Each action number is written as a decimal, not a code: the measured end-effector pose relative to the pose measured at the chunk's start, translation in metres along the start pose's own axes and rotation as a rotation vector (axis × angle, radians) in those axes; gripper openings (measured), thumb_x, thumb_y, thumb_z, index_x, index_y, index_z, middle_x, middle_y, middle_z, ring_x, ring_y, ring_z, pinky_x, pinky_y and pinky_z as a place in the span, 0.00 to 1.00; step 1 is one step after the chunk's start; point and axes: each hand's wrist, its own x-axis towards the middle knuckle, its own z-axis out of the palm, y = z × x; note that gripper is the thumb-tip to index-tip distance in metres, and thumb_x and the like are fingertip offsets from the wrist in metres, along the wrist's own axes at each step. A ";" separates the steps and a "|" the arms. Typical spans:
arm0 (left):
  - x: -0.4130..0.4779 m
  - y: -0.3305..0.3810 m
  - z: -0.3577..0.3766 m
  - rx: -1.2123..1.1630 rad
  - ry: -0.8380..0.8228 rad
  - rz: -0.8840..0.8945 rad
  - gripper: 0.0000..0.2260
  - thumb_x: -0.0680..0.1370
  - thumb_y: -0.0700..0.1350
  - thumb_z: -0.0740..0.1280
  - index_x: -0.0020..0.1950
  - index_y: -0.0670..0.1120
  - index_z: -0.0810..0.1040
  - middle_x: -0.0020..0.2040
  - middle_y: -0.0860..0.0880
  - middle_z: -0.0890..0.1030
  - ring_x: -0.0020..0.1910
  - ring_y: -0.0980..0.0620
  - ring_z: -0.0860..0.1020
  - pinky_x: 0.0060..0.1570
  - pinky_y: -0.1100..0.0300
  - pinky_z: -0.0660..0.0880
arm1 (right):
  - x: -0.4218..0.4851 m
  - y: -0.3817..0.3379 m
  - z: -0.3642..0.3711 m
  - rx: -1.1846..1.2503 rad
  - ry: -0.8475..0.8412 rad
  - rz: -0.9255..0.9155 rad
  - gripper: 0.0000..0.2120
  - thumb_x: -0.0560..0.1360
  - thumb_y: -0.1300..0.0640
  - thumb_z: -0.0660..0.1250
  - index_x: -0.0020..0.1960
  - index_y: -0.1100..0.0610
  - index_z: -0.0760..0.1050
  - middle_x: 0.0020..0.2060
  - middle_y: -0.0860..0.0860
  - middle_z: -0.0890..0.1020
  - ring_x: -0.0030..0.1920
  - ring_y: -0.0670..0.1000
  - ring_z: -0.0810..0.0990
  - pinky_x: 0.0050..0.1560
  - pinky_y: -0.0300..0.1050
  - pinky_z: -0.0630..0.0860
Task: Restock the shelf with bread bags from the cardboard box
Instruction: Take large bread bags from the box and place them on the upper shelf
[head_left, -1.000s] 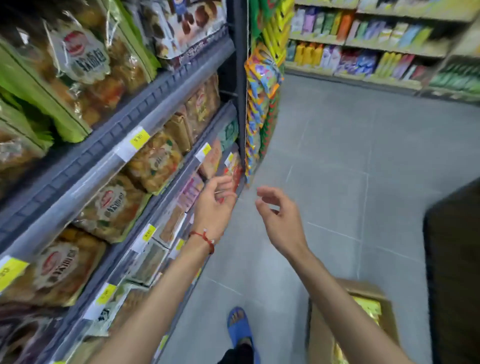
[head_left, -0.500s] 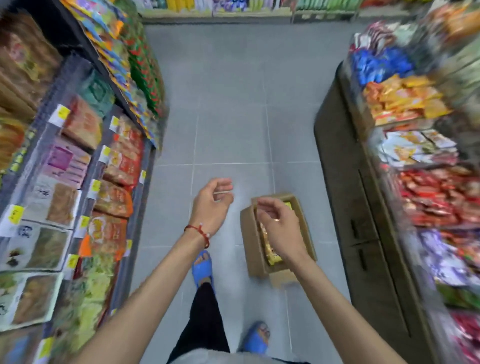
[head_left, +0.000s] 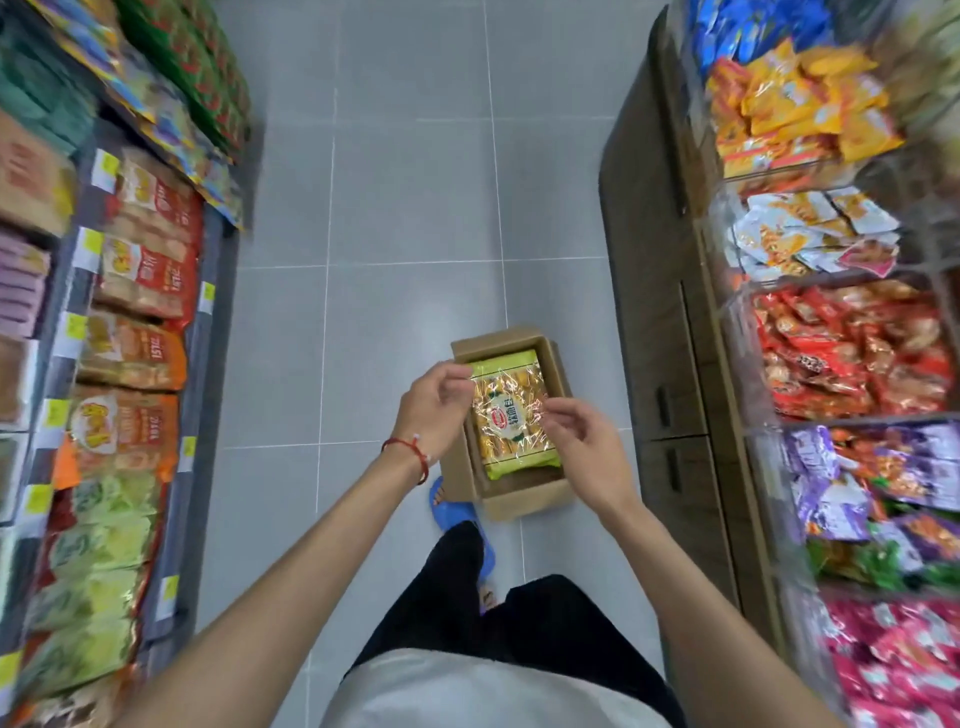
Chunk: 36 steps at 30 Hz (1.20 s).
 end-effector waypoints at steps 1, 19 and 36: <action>0.006 -0.003 0.007 0.013 0.002 -0.019 0.08 0.81 0.42 0.63 0.58 0.48 0.79 0.57 0.48 0.81 0.56 0.51 0.79 0.44 0.73 0.70 | 0.009 0.007 -0.004 -0.011 -0.015 0.009 0.11 0.82 0.60 0.66 0.63 0.52 0.78 0.55 0.45 0.83 0.57 0.44 0.81 0.58 0.38 0.78; 0.115 -0.192 0.196 -0.026 0.034 -0.585 0.10 0.79 0.39 0.64 0.58 0.44 0.80 0.56 0.48 0.82 0.57 0.48 0.79 0.56 0.65 0.74 | 0.187 0.210 -0.032 -0.204 -0.278 0.234 0.10 0.83 0.61 0.64 0.63 0.55 0.77 0.50 0.48 0.81 0.50 0.46 0.80 0.50 0.36 0.79; 0.220 -0.371 0.271 -0.319 0.081 -0.846 0.07 0.77 0.40 0.64 0.40 0.47 0.77 0.46 0.38 0.80 0.47 0.43 0.77 0.58 0.43 0.75 | 0.348 0.307 0.031 -0.820 -0.533 0.091 0.17 0.83 0.62 0.60 0.70 0.57 0.74 0.63 0.50 0.79 0.62 0.48 0.77 0.60 0.36 0.73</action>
